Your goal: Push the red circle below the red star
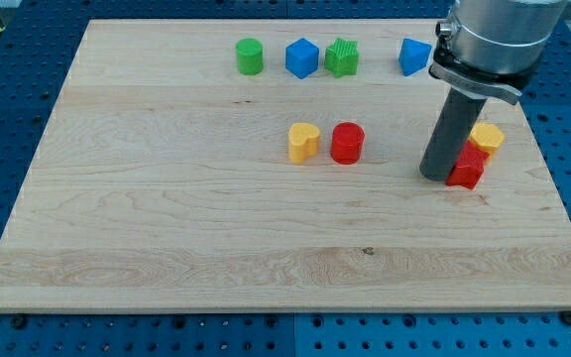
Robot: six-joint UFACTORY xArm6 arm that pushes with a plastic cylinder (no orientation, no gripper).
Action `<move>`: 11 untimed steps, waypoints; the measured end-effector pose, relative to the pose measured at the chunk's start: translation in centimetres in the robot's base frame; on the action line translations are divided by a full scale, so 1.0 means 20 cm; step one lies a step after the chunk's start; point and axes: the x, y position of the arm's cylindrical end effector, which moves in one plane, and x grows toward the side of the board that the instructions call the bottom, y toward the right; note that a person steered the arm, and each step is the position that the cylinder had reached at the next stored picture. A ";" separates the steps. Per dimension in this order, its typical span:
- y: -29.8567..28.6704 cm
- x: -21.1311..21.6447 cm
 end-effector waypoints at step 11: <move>-0.56 -0.25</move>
